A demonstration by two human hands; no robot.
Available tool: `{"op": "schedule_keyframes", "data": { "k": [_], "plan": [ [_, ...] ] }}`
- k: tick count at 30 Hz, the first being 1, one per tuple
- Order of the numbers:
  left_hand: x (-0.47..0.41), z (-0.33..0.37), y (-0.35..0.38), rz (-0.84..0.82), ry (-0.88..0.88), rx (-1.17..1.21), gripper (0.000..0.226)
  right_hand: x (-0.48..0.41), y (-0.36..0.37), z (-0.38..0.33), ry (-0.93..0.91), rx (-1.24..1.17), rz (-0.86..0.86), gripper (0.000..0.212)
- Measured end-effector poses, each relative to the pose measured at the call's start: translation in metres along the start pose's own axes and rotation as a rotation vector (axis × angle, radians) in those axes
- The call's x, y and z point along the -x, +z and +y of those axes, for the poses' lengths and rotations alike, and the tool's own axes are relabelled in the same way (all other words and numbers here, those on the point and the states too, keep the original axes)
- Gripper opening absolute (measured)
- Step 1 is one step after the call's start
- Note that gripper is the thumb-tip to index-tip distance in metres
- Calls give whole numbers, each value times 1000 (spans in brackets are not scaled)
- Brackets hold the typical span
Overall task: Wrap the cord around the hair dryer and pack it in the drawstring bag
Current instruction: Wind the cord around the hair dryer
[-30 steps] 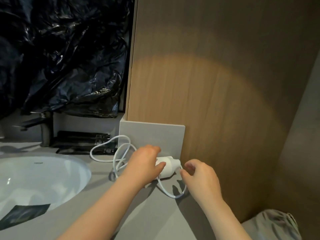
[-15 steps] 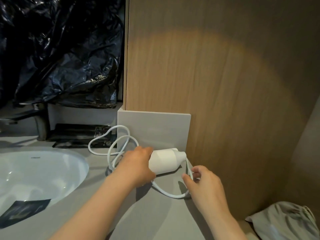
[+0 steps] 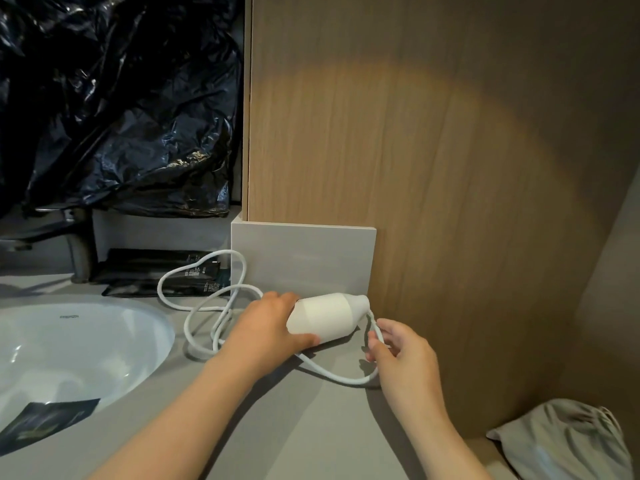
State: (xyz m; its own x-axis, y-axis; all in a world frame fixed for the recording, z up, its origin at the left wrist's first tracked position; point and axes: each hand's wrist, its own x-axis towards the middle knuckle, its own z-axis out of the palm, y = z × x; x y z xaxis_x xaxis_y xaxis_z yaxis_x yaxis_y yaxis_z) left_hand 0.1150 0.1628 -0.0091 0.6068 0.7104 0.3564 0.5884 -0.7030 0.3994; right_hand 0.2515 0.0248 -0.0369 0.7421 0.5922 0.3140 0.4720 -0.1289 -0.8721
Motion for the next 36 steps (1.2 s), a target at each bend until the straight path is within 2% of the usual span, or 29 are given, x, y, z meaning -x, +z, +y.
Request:
{"op": "schedule_keyframes", "data": {
  "k": [4, 12, 16, 20, 22, 24, 26, 29, 32, 34, 36],
  "plan": [
    [-1, -5, -2, 77, -26, 239, 46, 0, -5, -5, -10, -182, 11, 22],
    [5, 8, -24, 275, -60, 778, 28, -2, -8, -14, -84, -388, 5, 22],
    [13, 20, -31, 211, -48, 986, 38, -4, -8, -24, -96, -465, -28, 24],
    [18, 30, -31, 114, -42, 1189, 41, -13, -6, -41, -81, -488, -157, 37],
    [17, 32, -32, 88, -77, 1288, 36, -19, -4, -47, -80, -497, -208, 42],
    [17, 31, -33, 81, -134, 1374, 27, -23, -2, -52, -60, -542, -251, 37],
    [16, 28, -30, 67, -161, 1379, 32, -22, 0, -53, -43, -610, -314, 31],
    [16, 26, -26, 42, -146, 1331, 46, -20, -1, -49, -64, -631, -338, 36],
    [21, 31, -22, 118, -43, 1041, 45, -19, -1, -45, -106, -652, -320, 34],
    [30, 39, -22, 186, 8, 827, 46, -18, 0, -45, -112, -656, -321, 44],
    [35, 43, -18, 212, 25, 810, 54, -17, -1, -44, -108, -654, -316, 52]
  ]
}}
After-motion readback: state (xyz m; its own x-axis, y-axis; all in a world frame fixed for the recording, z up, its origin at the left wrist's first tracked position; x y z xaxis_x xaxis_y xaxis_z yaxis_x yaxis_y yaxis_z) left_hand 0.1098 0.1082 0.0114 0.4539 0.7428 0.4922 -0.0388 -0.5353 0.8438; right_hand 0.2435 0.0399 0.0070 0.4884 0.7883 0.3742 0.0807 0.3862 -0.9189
